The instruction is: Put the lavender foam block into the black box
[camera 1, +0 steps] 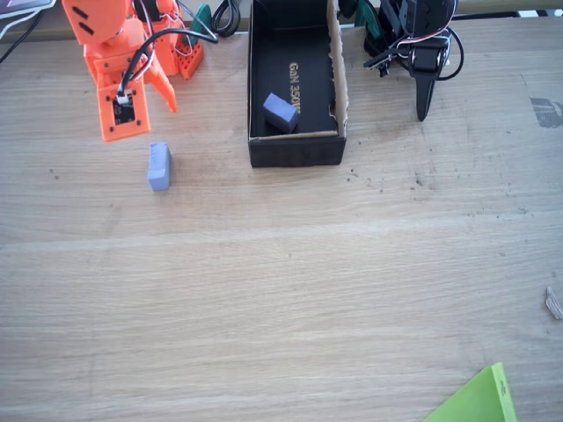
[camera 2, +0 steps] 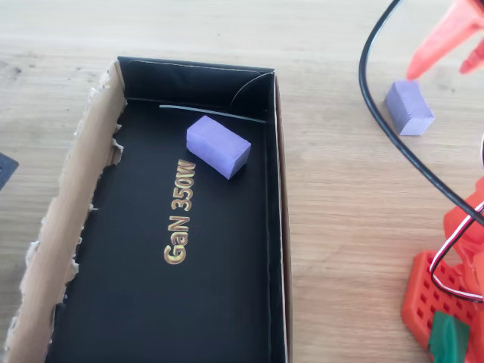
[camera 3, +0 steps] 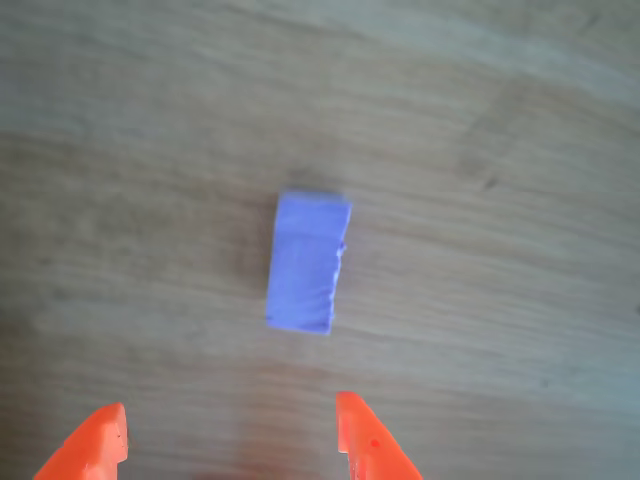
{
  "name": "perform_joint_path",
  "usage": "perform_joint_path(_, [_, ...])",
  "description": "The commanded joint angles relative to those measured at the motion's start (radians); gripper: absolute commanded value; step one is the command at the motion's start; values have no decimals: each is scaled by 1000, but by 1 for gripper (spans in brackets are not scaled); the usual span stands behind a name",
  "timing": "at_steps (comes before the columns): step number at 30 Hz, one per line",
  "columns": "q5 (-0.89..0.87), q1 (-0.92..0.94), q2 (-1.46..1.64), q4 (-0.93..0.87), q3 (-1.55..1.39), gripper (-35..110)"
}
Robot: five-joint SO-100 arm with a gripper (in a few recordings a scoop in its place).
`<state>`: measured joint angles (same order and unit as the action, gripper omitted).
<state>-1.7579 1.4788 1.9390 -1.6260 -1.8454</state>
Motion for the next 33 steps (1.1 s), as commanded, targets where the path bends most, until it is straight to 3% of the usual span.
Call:
perform_joint_path(1, [6, 5, 41, 12, 14, 28])
perform_joint_path(9, [14, 5, 40, 23, 14, 39])
perform_joint_path(15, [-8, 8, 37, 18, 12, 14])
perform_joint_path(24, [-83, -11, 57, -8, 3, 14])
perform_joint_path(27, [-78, -14, 49, 0, 0, 2])
perform_joint_path(33, [-97, -14, 61, 5, -17, 7])
